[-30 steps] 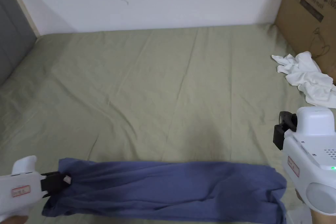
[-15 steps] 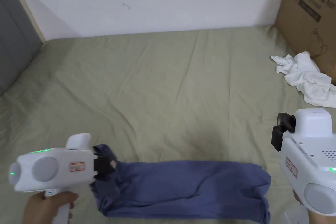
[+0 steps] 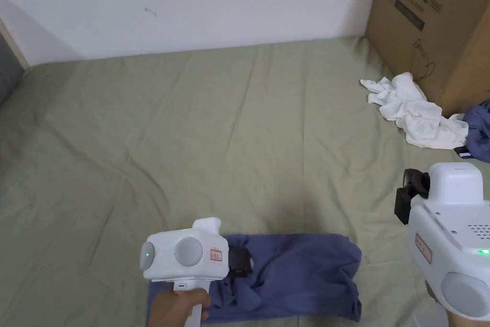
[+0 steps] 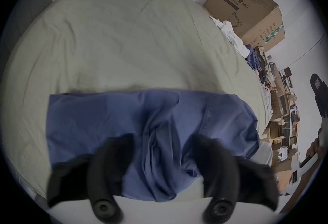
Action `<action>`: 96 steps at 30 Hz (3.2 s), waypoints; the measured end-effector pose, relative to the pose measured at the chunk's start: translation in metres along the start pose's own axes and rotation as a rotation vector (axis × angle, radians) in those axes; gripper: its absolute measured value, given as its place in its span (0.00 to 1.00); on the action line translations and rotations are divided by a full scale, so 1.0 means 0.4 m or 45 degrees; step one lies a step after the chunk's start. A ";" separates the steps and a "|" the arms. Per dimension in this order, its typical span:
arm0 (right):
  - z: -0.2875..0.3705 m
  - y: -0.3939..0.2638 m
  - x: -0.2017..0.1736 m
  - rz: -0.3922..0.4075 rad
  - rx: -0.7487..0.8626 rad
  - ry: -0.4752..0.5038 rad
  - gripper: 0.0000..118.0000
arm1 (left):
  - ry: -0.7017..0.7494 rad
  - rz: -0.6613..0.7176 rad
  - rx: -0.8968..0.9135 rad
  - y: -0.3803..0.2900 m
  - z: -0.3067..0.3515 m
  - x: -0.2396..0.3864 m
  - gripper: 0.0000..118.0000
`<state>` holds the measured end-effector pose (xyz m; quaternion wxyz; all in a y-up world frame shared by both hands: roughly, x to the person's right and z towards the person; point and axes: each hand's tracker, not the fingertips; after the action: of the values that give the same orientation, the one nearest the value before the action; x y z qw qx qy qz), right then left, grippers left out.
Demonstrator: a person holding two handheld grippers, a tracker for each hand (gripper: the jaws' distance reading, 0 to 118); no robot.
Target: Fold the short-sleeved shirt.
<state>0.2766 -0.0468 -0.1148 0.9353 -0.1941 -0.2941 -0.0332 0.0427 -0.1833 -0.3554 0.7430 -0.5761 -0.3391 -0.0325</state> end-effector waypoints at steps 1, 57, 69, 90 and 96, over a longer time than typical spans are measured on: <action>0.001 0.000 0.005 -0.005 0.000 -0.004 0.03 | -0.025 0.005 0.011 -0.005 0.016 0.007 0.74; -0.008 0.011 -0.023 0.002 -0.016 0.025 0.03 | -0.140 0.147 0.272 -0.039 0.228 -0.319 0.70; -0.024 -0.003 -0.055 0.051 -0.070 0.033 0.03 | -0.303 0.353 0.107 -0.064 0.072 -0.458 0.82; -0.026 0.022 -0.035 0.025 -0.032 0.038 0.03 | -0.047 0.131 0.291 -0.054 0.286 -0.372 0.13; -0.016 0.014 -0.025 0.032 -0.017 0.063 0.03 | 0.091 0.152 0.294 -0.026 0.424 -0.362 0.13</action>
<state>0.2728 -0.0448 -0.1272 0.9413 -0.2031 -0.2681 -0.0280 -0.1523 -0.0875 -0.4071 0.8166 -0.5044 -0.2789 0.0307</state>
